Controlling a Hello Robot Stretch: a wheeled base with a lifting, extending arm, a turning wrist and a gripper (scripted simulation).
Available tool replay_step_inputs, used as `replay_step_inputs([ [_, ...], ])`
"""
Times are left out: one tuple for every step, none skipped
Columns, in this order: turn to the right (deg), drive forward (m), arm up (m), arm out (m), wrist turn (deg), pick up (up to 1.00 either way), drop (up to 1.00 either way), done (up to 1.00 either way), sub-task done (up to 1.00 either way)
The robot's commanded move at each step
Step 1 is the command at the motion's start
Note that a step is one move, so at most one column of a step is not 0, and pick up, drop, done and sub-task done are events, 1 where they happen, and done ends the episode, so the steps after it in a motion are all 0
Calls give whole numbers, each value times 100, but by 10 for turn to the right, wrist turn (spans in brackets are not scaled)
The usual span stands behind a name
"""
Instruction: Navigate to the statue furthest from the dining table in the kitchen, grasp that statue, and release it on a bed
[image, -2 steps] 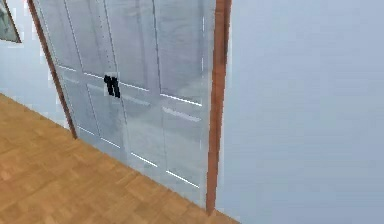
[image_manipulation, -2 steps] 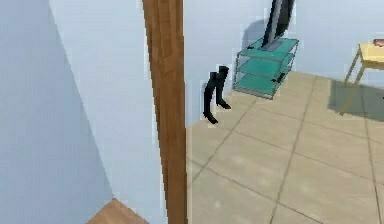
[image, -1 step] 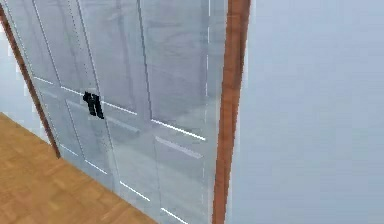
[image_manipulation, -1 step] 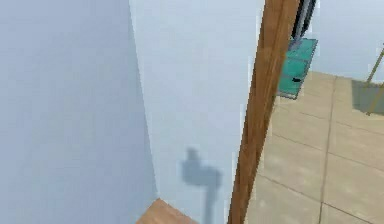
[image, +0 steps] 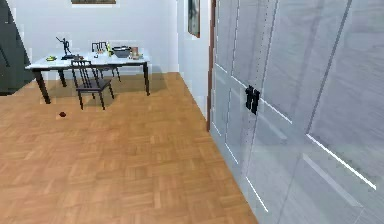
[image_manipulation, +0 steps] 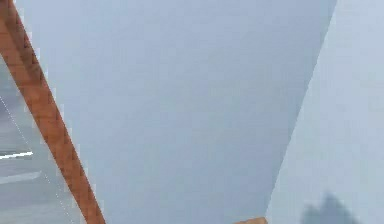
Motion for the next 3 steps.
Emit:
replay_step_inputs([
  [-180,0,0,0,0,0,0,0,0],
  [0,100,0,0,0,0,0,0,0],
  [0,100,0,0,0,0,0,0,0],
])
